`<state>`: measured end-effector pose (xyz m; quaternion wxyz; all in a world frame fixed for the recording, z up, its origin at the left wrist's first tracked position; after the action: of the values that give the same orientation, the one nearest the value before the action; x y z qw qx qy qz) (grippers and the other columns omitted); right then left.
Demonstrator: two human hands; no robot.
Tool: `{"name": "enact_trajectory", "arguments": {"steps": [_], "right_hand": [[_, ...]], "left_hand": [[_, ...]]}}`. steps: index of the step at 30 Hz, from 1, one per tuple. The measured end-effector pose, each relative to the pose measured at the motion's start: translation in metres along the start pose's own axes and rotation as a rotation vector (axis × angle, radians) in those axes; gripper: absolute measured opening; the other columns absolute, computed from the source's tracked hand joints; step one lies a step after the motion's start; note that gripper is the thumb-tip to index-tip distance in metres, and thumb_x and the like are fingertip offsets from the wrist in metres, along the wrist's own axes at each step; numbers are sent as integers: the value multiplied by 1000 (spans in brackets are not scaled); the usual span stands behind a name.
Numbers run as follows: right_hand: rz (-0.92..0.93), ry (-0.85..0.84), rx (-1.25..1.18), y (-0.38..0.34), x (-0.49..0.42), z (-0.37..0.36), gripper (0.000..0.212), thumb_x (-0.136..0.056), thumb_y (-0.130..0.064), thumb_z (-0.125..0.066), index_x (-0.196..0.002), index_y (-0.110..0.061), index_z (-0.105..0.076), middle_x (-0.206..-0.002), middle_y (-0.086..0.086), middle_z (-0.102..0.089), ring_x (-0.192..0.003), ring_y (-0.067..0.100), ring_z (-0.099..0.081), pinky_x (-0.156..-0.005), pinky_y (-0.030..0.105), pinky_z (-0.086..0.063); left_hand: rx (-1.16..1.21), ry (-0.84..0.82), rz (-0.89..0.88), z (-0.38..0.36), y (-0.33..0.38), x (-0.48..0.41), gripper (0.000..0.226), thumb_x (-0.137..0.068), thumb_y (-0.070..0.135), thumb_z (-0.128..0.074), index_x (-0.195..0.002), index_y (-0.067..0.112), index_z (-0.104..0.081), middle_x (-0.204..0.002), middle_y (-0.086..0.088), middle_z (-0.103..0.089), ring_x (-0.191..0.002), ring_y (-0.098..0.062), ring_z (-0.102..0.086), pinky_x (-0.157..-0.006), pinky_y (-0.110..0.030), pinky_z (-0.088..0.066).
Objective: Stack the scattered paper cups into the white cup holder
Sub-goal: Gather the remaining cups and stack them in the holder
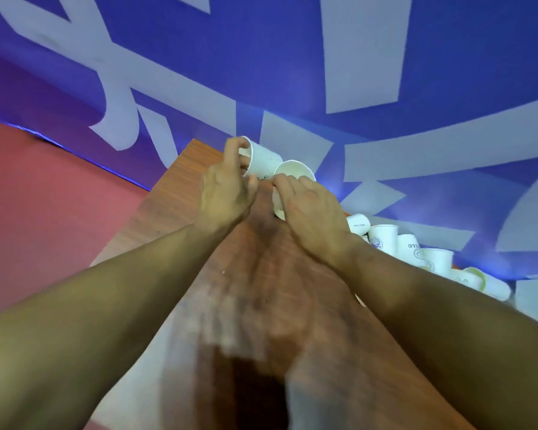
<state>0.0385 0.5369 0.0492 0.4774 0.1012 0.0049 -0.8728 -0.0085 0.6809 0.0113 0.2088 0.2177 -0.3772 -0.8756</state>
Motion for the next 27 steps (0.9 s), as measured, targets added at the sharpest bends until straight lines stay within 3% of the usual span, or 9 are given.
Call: {"name": "enact_trajectory", "arguments": {"steps": [3, 9, 12, 15, 22, 27], "right_hand": [[-147, -19, -73, 11, 35, 34, 30, -85, -7, -54, -115, -11, -55, -92, 7, -62, -84, 31, -56, -64, 37, -38], [-236, 117, -37, 52, 127, 84, 31, -69, -5, -68, -98, -14, -61, -79, 3, -62, -74, 28, -57, -57, 29, -27], [-309, 206, -37, 85, 188, 103, 25, -69, -6, -69, -93, -13, -62, -74, 2, -61, -68, 27, -57, -56, 27, -27], [-372, 245, -6, 122, 257, 118, 34, -59, -7, -75, -90, -14, -63, -72, 0, -61, -65, 25, -57, -54, 25, -28], [-569, 248, -10, 204, 410, 138, 30, -70, -8, -65, -99, -15, -62, -82, 2, -63, -77, 29, -59, -59, 32, -43], [-697, 244, 25, 257, 492, 141, 33, -70, -5, -63, -101, -14, -63, -84, 4, -65, -79, 30, -61, -59, 32, -42]], "left_hand": [[-79, -13, -31, 3, 36, 16, 22, -82, 24, -58, -104, 26, -55, -93, 13, -70, -80, -22, -65, -73, -43, -51], [-186, -33, -320, -16, 143, 74, 10, -85, 28, -59, -92, 21, -58, -79, 7, -65, -71, -23, -59, -59, -36, -45], [-238, -84, -433, -43, 200, 108, 10, -88, 31, -56, -91, 22, -57, -78, 7, -62, -73, -22, -58, -59, -37, -47], [-267, -121, -547, -80, 256, 145, 13, -90, 32, -53, -91, 21, -58, -79, 6, -61, -74, -23, -55, -59, -35, -43], [-304, -238, -726, -171, 358, 222, 18, -87, 35, -47, -87, 20, -57, -76, 3, -61, -72, -24, -55, -60, -38, -45], [-259, -295, -814, -226, 414, 268, 19, -87, 36, -48, -84, 20, -57, -74, 2, -61, -69, -26, -55, -58, -34, -44]]}}
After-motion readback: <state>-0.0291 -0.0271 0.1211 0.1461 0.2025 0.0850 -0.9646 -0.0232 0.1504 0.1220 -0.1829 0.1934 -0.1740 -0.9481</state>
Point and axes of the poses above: each hand's wrist, its own x-axis away from the middle knuckle, its own z-axis out of the back of the hand, y = z × x, the point moved 2 cm from there along -x, towards the middle knuckle
